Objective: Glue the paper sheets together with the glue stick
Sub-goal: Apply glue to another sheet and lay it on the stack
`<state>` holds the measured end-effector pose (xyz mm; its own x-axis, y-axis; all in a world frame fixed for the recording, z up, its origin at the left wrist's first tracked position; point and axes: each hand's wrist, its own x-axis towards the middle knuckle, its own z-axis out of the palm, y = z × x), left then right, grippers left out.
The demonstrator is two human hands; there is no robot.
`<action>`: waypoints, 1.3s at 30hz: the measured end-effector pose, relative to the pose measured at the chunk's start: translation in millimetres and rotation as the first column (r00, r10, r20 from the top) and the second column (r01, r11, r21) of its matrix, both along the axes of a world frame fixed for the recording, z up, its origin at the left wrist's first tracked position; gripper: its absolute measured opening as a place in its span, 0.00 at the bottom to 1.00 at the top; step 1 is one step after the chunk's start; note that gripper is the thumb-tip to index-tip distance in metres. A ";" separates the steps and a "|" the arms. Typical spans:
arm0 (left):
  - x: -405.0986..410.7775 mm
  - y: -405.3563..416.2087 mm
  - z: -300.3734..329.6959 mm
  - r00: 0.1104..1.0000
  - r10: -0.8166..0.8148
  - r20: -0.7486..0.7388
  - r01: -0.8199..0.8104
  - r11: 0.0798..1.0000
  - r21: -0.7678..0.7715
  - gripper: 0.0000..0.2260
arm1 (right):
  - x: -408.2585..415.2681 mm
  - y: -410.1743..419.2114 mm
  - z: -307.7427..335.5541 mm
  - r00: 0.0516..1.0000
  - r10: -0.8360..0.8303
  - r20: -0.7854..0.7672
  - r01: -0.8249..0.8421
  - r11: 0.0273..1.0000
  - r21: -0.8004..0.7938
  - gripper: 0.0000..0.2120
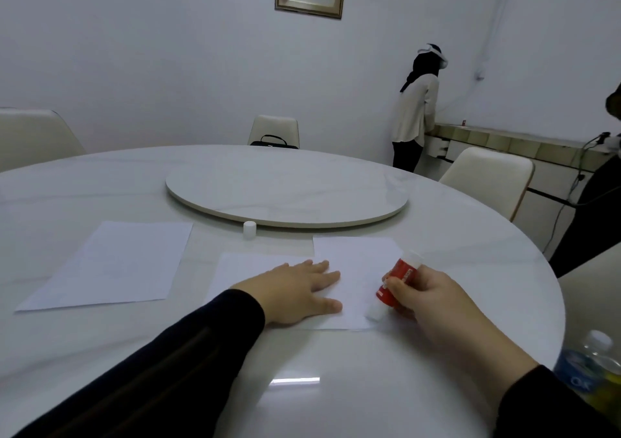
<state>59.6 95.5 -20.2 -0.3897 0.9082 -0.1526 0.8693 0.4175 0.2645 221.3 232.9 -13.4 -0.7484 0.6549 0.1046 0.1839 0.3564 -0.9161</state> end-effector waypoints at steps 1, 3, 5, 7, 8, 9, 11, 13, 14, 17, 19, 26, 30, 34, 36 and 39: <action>0.1 0.0 0.0 1.000 0.001 0.004 -0.001 1.000 0.007 0.28 | -0.7 3.7 5.1 0.997 -0.049 -0.058 0.041 0.991 -0.125 0.04; 0.7 0.2 0.6 1.000 0.006 0.015 -0.007 1.000 0.016 0.28 | -6.4 10.1 17.0 0.978 -0.123 -0.168 0.088 0.975 -0.204 0.04; 0.8 0.8 1.1 1.000 0.013 0.019 -0.014 1.000 0.016 0.29 | -21.1 12.5 26.9 0.969 -0.102 -0.225 0.097 0.995 -0.034 0.02; 1.2 0.5 1.1 1.000 0.017 0.015 -0.017 1.000 0.007 0.29 | -41.7 8.2 30.1 0.978 -0.061 -0.198 0.091 0.985 0.146 0.03; 1.6 0.2 0.7 1.000 0.014 0.007 -0.014 1.000 -0.003 0.29 | -52.5 6.3 29.0 0.985 -0.047 -0.165 0.081 0.976 0.201 0.05; 1.9 -0.4 0.2 1.000 0.010 -0.005 -0.011 1.000 -0.015 0.29 | -61.8 5.0 26.5 0.991 -0.038 -0.131 0.068 0.969 0.239 0.06; 2.1 -1.3 -0.9 1.000 0.013 -0.017 -0.013 1.000 -0.023 0.30 | -76.1 6.2 19.1 0.997 -0.030 -0.070 0.049 0.955 0.293 0.06; 2.0 -1.5 -0.9 1.000 0.022 -0.017 -0.022 0.999 -0.024 0.31 | -82.8 10.6 11.9 0.998 -0.055 0.013 0.047 0.931 0.362 0.03; 2.2 -1.1 -0.2 1.000 0.023 -0.017 -0.023 0.999 -0.029 0.31 | -83.6 12.6 9.0 0.996 -0.075 0.046 0.051 0.917 0.395 0.02; 3.2 -0.5 2.0 1.000 0.022 -0.021 -0.023 0.998 -0.055 0.31 | -81.6 16.2 4.9 0.996 -0.070 0.063 0.038 0.913 0.407 0.03; 3.8 0.1 3.9 0.999 0.021 -0.025 -0.023 0.997 -0.072 0.30 | -80.1 16.9 6.2 0.996 -0.055 0.070 0.020 0.905 0.425 0.03; 6.5 1.1 11.3 0.999 0.031 -0.028 -0.034 0.992 -0.121 0.31 | -74.3 18.6 13.5 0.987 -0.025 0.158 -0.068 0.830 0.554 0.02; 7.6 0.1 12.0 0.999 0.042 -0.015 -0.043 0.993 -0.112 0.31 | -62.3 23.0 17.4 0.987 -0.026 0.157 -0.071 0.809 0.583 0.04; 8.4 -0.7 13.2 0.999 0.047 0.001 -0.046 0.994 -0.098 0.31 | -58.4 24.5 25.3 0.984 -0.009 -0.175 0.091 0.878 0.469 0.07; 9.7 -1.4 15.0 0.998 0.064 0.011 -0.062 0.993 -0.102 0.31 | -61.5 19.3 22.9 0.991 0.025 -0.133 0.041 0.880 0.472 0.06; 10.7 -1.6 17.1 0.998 0.060 0.005 -0.059 0.992 -0.114 0.31 | -64.6 12.2 10.8 0.998 0.061 0.012 -0.058 0.842 0.537 0.04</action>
<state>70.3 93.9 -3.1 -0.4408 0.8599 -0.2573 0.8401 0.4962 0.2191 156.7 245.0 -2.5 -0.7824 0.4499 0.4307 0.1424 0.8024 -0.5795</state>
